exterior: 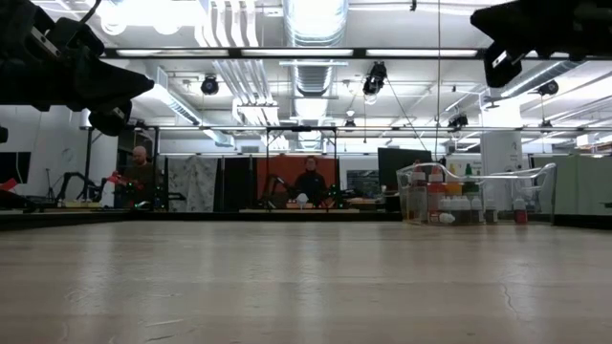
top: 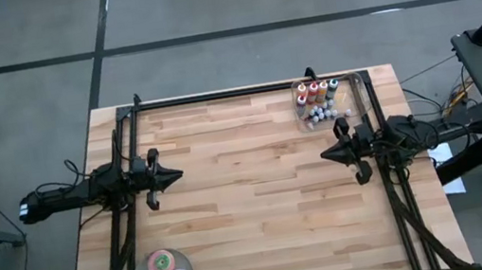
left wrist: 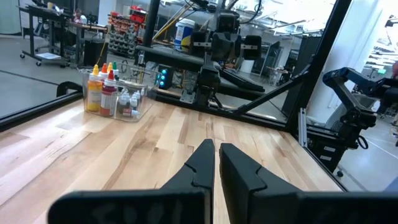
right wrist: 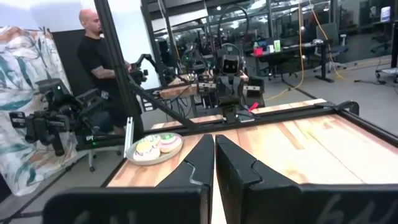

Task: Pick & Place food coloring
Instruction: Return to Home Position

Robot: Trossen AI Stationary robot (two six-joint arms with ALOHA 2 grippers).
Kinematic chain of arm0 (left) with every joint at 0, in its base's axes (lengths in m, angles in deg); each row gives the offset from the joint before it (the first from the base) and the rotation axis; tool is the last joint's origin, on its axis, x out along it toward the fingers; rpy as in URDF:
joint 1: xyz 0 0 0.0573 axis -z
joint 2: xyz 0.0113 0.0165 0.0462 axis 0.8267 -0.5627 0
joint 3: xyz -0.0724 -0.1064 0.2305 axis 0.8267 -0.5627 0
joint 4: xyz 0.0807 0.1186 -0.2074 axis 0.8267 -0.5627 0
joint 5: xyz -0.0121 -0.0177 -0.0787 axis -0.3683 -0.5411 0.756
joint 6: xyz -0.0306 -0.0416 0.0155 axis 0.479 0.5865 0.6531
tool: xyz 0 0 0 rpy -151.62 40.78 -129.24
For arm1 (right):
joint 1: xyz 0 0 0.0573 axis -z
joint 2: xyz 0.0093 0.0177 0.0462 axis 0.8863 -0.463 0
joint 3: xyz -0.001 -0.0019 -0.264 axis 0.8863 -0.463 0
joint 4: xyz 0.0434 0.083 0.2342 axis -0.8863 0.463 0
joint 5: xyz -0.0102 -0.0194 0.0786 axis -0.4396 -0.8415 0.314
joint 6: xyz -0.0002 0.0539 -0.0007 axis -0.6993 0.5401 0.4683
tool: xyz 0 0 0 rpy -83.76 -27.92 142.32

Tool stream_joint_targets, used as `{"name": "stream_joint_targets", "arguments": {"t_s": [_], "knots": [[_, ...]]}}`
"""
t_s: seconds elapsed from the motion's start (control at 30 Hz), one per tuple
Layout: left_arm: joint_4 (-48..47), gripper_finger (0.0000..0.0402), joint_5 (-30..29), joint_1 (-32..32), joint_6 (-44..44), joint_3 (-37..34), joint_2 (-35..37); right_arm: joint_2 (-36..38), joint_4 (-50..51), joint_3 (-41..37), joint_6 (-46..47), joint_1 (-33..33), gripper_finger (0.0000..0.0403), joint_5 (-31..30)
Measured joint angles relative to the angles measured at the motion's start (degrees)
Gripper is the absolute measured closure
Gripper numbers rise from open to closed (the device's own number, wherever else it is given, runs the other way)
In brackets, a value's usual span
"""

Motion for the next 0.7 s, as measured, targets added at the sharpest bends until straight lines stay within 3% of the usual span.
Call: {"name": "stream_joint_targets", "arguments": {"t_s": [0.7], "knots": [[0.00, 0.0402, 0.01, 0.00, 0.01, 0.00, -0.01, 10.56, 0.16, -8.04, -1.14, 0.03, 0.0394, 0.06]]}}
